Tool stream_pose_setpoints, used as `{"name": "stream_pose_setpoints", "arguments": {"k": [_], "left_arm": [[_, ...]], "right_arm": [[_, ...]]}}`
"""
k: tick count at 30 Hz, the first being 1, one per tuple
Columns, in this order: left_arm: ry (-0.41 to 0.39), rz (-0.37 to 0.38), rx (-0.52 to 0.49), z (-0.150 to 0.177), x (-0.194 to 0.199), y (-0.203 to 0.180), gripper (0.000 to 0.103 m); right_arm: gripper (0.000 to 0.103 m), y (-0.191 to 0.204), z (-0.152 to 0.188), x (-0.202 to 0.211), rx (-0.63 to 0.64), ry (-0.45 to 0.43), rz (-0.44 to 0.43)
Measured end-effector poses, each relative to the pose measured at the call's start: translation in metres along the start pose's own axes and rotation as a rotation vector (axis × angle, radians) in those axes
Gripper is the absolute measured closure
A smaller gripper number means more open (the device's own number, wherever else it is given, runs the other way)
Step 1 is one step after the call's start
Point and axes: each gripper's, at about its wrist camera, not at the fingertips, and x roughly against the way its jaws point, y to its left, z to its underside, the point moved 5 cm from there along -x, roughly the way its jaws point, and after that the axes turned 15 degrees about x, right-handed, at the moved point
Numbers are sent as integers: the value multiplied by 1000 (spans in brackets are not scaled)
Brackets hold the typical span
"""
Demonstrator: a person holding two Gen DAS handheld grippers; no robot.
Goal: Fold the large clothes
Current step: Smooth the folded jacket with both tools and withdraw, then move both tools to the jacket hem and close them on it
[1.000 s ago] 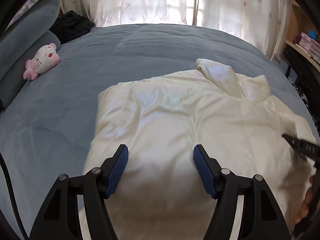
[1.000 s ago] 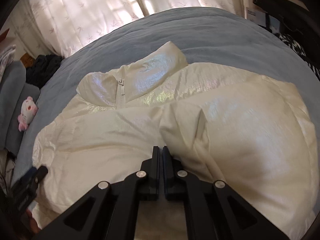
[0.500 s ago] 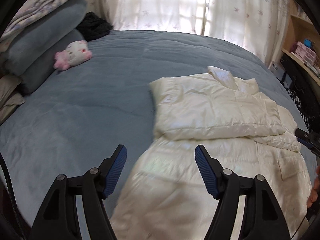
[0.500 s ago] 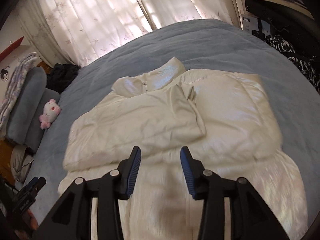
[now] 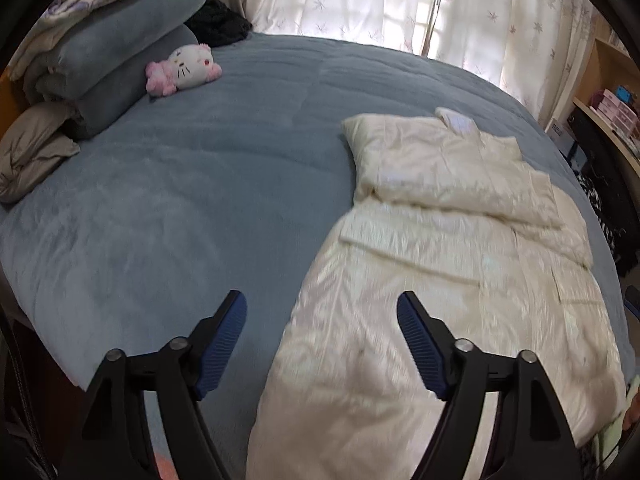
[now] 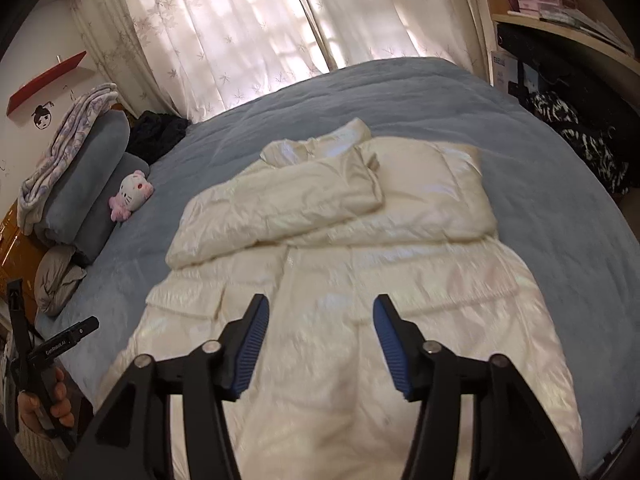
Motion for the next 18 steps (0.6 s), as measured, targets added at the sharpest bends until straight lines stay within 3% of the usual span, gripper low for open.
{"name": "stream_pose_setpoints", "arguments": {"k": [11,18], "left_arm": [[117,57,-11,35,-5,29,25],[202,98,17,52,-26,38,25]], "right_arm": [[48,-65,68,38,-110,68,79],[48,-119,106,59,-272,112,114]]}}
